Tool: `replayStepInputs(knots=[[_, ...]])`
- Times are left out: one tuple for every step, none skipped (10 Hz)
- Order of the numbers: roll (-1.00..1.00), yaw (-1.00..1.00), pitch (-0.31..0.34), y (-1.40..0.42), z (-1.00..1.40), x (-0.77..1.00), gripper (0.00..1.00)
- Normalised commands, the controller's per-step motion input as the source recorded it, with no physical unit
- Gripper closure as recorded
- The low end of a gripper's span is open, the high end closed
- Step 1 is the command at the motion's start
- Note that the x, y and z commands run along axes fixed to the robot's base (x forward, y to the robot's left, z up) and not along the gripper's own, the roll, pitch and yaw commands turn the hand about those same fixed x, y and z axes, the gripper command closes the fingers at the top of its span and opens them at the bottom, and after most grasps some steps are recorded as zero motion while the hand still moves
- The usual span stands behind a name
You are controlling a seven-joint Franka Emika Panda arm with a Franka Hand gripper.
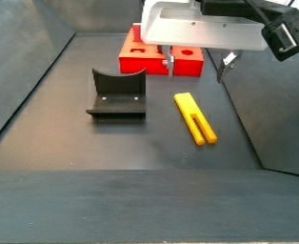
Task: Pick up the square-circle object. Move up. Rotate the square-circle object. Place the square-circle object on the fixture. Regrasp the square-circle object. Move to above the board. Insert the square-circle object.
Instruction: Rotate the square-circle object.
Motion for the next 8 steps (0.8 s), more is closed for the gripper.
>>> replayStepInputs(knots=[[0.0,0.0,0.0,0.0,-1.0,0.0,0.0],[0.0,-0.05,-0.008,0.0,-1.0,0.0,0.0],[-0.01,-0.05,-0.036,0.0,-1.0,0.02,0.0],[-0.03,-0.04,-0.044,0.0,-1.0,0.02,0.0],[-0.06,-0.03,-0.06,0.0,-1.0,0.03,0.0],[-0.09,-0.02,-0.068,0.01,-1.0,0.04,0.0],[-0.11,-0.01,-0.071,0.01,-1.0,0.05,0.0],[-0.12,-0.01,-0.072,0.01,-1.0,0.05,0.0]])
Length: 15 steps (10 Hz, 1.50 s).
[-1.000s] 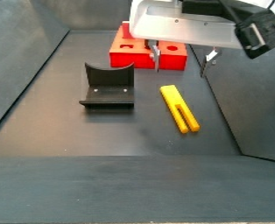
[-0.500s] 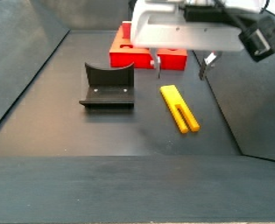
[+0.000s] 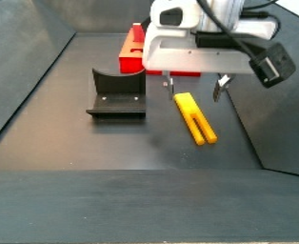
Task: Pick up the square-circle object. Move up. Rotate the square-circle object. Place the square-circle object on the fixture. Regrasp the square-circle object. Move to above the board. Insert the square-circle object.
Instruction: Rotate the square-circle object.
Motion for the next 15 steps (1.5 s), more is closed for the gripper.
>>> replayStepInputs(knots=[[-0.15,0.0,-0.08,0.01,-0.89,0.05,0.0],[-0.16,0.0,-0.09,0.02,-0.81,0.05,0.0],[-0.17,0.0,-0.095,0.02,-0.73,0.04,0.0],[-0.18,0.0,-0.112,0.02,-0.64,0.04,0.0],[-0.19,0.0,-0.12,0.02,-0.57,0.03,0.0],[-0.2,0.0,-0.119,0.02,-0.5,0.04,0.0],[-0.2,0.0,-0.122,0.02,-0.44,0.03,0.0],[-0.21,0.0,-0.125,0.02,-0.39,0.03,0.0],[-0.21,0.0,-0.135,0.03,-0.34,0.03,0.0],[-0.22,-0.01,-0.147,0.03,-0.27,0.03,0.0],[-0.22,-0.01,-0.151,0.03,-0.24,0.02,0.0],[-0.23,-0.01,-0.154,0.03,-0.18,0.02,0.0],[-0.23,-0.02,-0.147,0.03,-0.14,0.02,0.0],[-0.22,-0.02,-0.141,0.03,-0.14,0.02,0.0],[-0.22,-0.02,-0.141,0.03,-0.14,0.02,0.0]])
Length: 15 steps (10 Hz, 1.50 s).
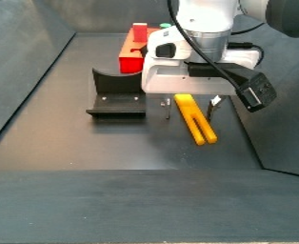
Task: Pick up the square-circle object. Move up. Rotate the square-circle object. Place the square-circle object on the fixture. Regrasp the square-circle object. Move to above the board. Insert the square-circle object.
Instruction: Rotate the square-circle object.
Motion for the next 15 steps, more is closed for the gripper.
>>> replayStepInputs(knots=[[-0.22,-0.02,-0.14,0.03,-0.14,0.02,0.0],[-0.21,-0.02,-0.14,0.03,-0.14,0.02,0.0],[-0.21,-0.02,-0.139,0.03,-0.14,0.02,0.0],[-0.21,-0.02,-0.139,0.03,-0.14,0.02,0.0],[-0.21,-0.02,-0.139,0.03,-0.14,0.02,0.0],[-0.21,-0.02,-0.138,0.03,-0.14,0.02,0.0],[-0.21,-0.02,-0.138,0.03,-0.14,0.02,0.0],[-0.21,-0.02,-0.138,0.03,-0.14,0.02,0.0],[-0.21,-0.02,-0.137,0.03,-0.14,0.02,0.0],[-0.21,-0.02,-0.137,0.03,-0.14,0.02,0.0],[-0.21,-0.02,-0.137,0.03,-0.14,0.02,0.0],[-0.21,-0.02,-0.137,0.03,-0.14,0.02,0.0],[-0.21,-0.02,-0.137,0.03,-0.14,0.02,0.0],[-0.21,-0.02,-0.137,0.03,-0.14,0.02,0.0],[-0.21,-0.02,-0.137,0.03,-0.14,0.02,0.0]])
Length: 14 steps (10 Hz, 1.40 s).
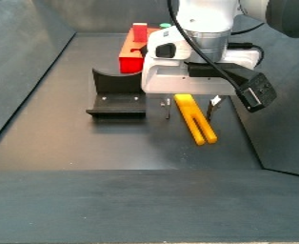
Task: Pick up the square-circle object. Move up. Rotate the square-circle object. Place the square-circle object on the fixture. Regrasp the square-circle object. Move to above the board. Insert the square-circle object.
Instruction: Rotate the square-circle object, then move up.
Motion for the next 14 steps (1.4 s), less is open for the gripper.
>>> replayStepInputs(knots=[[-0.21,-0.02,-0.137,0.03,-0.14,0.02,0.0],[-0.21,-0.02,-0.137,0.03,-0.14,0.02,0.0],[-0.21,-0.02,-0.137,0.03,-0.14,0.02,0.0],[-0.21,-0.02,-0.137,0.03,-0.14,0.02,0.0],[-0.21,-0.02,-0.137,0.03,-0.14,0.02,0.0],[-0.21,-0.02,-0.137,0.03,-0.14,0.02,0.0],[-0.21,-0.02,-0.137,0.03,-0.14,0.02,0.0],[-0.21,-0.02,-0.137,0.03,-0.14,0.02,0.0],[-0.21,-0.02,-0.137,0.03,-0.14,0.02,0.0],[-0.21,-0.02,-0.137,0.03,-0.14,0.02,0.0],[-0.21,-0.02,-0.137,0.03,-0.14,0.02,0.0],[-0.21,-0.02,-0.137,0.03,-0.14,0.02,0.0],[0.0,0.0,0.0,0.0,0.0,0.0,1.0],[0.0,0.0,0.0,0.0,0.83,0.0,1.0]])
